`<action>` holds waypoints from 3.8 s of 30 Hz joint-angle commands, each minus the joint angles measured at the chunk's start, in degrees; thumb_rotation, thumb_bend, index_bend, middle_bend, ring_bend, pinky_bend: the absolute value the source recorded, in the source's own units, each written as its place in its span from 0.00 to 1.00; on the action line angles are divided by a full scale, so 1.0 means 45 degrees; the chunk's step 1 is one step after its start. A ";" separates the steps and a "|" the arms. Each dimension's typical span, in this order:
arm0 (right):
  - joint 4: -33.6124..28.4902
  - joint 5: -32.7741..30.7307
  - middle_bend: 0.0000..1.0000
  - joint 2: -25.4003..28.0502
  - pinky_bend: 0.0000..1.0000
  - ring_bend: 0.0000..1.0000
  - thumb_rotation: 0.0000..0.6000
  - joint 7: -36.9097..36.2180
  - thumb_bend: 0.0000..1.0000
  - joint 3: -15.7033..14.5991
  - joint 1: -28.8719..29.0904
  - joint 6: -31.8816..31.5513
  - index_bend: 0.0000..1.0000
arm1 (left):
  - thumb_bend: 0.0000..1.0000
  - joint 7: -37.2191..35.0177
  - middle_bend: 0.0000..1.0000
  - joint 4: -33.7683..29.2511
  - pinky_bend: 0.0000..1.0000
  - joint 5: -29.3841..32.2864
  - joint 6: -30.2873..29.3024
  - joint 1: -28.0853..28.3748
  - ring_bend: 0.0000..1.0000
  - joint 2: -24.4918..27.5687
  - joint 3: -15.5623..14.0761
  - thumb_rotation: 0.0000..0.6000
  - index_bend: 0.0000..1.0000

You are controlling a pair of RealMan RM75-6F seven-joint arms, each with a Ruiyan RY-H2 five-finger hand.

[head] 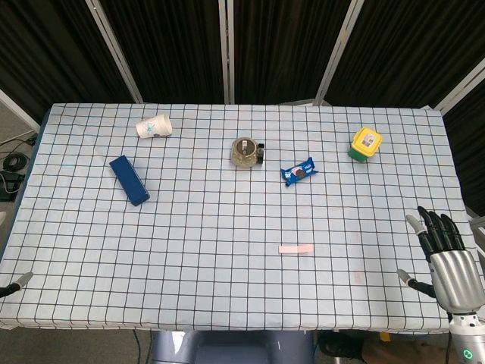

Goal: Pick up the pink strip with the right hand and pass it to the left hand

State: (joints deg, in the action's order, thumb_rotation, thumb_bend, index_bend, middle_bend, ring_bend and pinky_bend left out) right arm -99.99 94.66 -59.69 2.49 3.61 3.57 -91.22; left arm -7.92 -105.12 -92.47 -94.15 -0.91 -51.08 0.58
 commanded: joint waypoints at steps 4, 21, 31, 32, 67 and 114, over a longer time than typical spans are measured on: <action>0.0022 0.0000 0.00 -0.0024 0.00 0.00 1.00 -0.0018 0.00 -0.0051 0.0048 0.0143 0.13 | 0.00 0.0008 0.00 0.0031 0.00 0.0024 0.0033 0.0011 0.00 -0.0014 0.0010 1.00 0.00; 0.5075 0.3110 0.15 -0.2422 0.00 0.00 1.00 -0.3247 0.14 -0.0605 0.3751 0.3396 0.44 | 0.00 0.1125 0.00 0.0175 0.00 0.0744 0.1089 0.0600 0.00 -0.0586 0.0304 1.00 0.00; 0.8955 0.4308 0.16 -0.4868 0.00 0.00 1.00 -0.4576 0.25 -0.1080 0.5324 0.3471 0.48 | 0.00 0.1730 0.00 0.0285 0.00 0.1542 0.1757 0.0919 0.00 -0.0912 0.0508 1.00 0.00; 0.9327 0.4354 0.16 -0.5109 0.00 0.00 1.00 -0.4685 0.25 -0.1131 0.5427 0.3402 0.48 | 0.00 0.1779 0.00 0.0301 0.00 0.1634 0.1854 0.0959 0.00 -0.0942 0.0520 1.00 0.00; 1.7130 0.4461 0.13 -0.9210 0.00 0.00 1.00 -0.6227 0.29 -0.2834 0.6558 0.1199 0.50 | 0.00 0.2739 0.00 0.0349 0.00 0.2119 0.2386 0.1294 0.00 -0.1412 0.0530 1.00 0.00; 1.5324 0.2685 0.18 -0.8905 0.00 0.00 1.00 -0.6359 0.45 -0.2551 0.7577 0.0369 0.72 | 0.00 0.1873 0.00 0.0748 0.00 0.1761 0.2751 0.1684 0.00 -0.1587 0.0550 1.00 0.00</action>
State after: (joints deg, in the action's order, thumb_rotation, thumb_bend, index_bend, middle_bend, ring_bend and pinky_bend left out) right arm -28.50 107.40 -101.15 -27.59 -9.21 36.35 -88.46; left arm 1.50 -102.27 -83.64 -81.99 6.21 -57.88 2.96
